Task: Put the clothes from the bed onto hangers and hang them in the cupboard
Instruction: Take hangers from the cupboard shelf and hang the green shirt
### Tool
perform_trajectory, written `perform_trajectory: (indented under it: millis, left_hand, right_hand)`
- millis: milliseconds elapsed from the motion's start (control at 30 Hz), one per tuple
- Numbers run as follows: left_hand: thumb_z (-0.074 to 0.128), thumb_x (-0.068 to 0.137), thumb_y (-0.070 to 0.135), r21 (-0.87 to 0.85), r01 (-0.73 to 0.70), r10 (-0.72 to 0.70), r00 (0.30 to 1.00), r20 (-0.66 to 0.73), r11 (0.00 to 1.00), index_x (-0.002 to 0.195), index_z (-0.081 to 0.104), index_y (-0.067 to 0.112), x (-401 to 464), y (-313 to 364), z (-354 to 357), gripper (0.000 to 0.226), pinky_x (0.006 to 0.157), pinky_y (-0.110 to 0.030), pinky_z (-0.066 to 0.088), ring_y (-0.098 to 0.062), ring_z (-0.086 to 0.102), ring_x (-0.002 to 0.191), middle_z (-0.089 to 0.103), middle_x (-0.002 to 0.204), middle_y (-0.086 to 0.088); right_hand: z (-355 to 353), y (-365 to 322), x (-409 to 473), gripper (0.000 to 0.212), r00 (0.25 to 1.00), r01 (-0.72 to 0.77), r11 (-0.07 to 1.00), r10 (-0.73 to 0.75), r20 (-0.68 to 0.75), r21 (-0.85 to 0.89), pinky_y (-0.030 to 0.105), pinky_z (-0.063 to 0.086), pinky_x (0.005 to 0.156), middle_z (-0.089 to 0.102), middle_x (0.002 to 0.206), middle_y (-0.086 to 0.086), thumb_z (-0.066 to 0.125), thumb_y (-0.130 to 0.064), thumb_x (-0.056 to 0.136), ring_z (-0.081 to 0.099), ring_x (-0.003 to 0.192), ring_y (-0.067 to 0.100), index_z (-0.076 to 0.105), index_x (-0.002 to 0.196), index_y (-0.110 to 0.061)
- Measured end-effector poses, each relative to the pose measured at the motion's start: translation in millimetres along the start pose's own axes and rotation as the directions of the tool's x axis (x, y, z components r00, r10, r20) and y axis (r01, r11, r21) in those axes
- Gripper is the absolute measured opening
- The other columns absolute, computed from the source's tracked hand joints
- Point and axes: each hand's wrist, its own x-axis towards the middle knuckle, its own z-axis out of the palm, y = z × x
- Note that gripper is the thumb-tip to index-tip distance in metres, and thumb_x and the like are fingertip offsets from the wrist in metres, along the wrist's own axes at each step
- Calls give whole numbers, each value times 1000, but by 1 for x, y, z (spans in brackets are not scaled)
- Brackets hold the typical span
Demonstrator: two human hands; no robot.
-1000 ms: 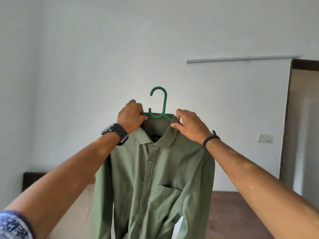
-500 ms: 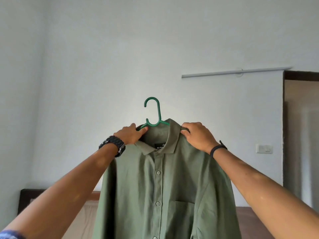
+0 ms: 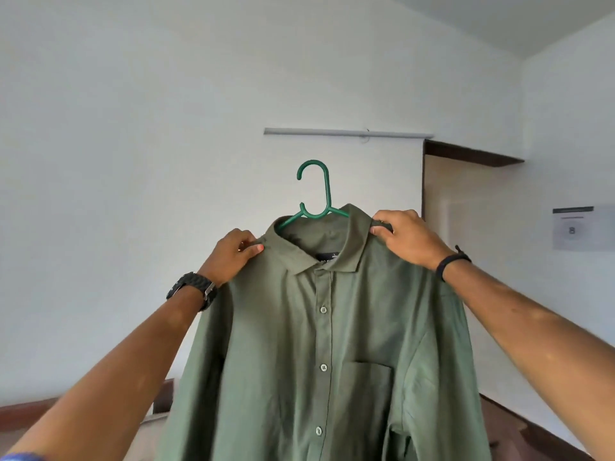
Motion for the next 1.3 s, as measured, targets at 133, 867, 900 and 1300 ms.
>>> perform_trajectory:
  millis: [133,867,900,1300]
  left_hand:
    - [66,88,21,-146,-29,36,998,46,989,80,60,20,18,16,56,10,67,-22,40,-11,54,74,63,76,-3]
    - [39,90,47,-465,-355,487,850,201,811,116,51,12,-76,378,333,46,86,-36,39,-29,53,104,56,113,-10]
    - [39,94,49,-489,-315,459,864,206,813,114,51,14,-87,402,340,42,83,-36,39,-30,54,102,59,110,-10]
    - [54,94,38,-658,-277,456,883,113,700,100,63,14,-185,665,422,26,74,-36,46,-35,59,93,67,96,-14]
  right_hand:
    - [-36,30,-26,10,994,-107,991,107,4,-85,40,50,77,65,89,12,56,-24,94,58,81,27,58,103,-19]
    - [-357,105,-265,5,862,-483,683,483,-157,-548,31,41,73,59,77,3,59,-23,93,52,78,20,59,90,-19]
    - [-377,105,-277,5,858,-485,668,488,-159,-564,31,41,75,59,80,3,59,-23,93,52,82,20,59,90,-19]
    - [-586,127,-409,13,721,-627,470,652,-234,-621,25,37,71,56,85,-3,62,-28,90,51,85,17,60,88,-15]
